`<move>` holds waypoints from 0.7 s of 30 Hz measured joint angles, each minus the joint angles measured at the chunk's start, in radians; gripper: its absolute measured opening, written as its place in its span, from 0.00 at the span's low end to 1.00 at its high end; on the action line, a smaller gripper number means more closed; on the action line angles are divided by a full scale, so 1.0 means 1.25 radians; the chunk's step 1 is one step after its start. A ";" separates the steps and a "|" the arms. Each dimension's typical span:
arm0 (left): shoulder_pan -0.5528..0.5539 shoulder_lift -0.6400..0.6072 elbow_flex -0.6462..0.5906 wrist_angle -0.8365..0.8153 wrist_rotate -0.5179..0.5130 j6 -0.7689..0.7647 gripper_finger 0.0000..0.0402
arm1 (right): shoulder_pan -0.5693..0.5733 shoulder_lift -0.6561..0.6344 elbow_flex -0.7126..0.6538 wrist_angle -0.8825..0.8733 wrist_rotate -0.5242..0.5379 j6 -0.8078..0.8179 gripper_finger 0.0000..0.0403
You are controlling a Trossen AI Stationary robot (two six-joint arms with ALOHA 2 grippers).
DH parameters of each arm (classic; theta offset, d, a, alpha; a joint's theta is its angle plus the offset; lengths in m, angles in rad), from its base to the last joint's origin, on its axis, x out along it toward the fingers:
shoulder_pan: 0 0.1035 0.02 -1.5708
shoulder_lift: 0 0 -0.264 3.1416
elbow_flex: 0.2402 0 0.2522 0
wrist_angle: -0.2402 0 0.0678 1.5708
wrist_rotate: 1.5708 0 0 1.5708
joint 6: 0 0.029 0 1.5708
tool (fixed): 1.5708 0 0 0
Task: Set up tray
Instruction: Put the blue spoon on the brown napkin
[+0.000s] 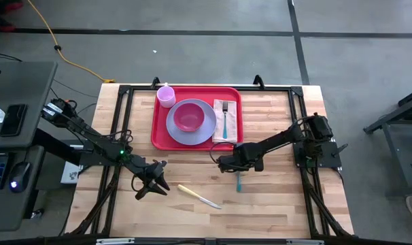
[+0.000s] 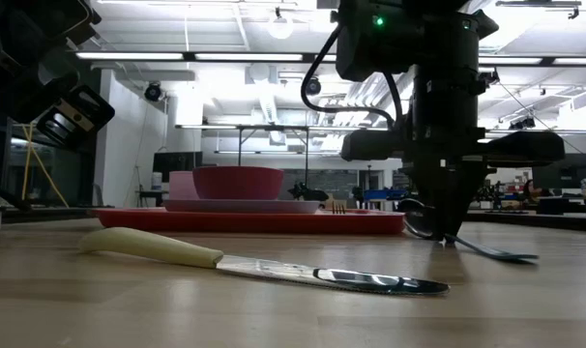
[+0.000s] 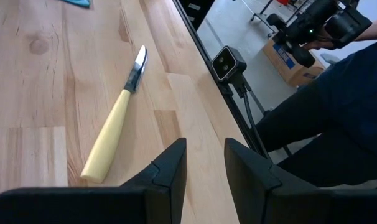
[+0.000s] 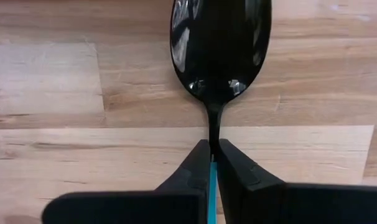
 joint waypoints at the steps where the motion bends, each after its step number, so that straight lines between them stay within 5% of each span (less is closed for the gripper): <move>1: 0.000 0.000 0.000 0.000 0.000 0.000 0.34 | 0.000 -0.001 0.000 0.000 -0.002 -0.004 0.01; 21: 0.000 0.000 0.000 0.001 0.000 -0.012 0.34 | 0.027 -0.053 0.091 -0.063 -0.022 -0.059 0.00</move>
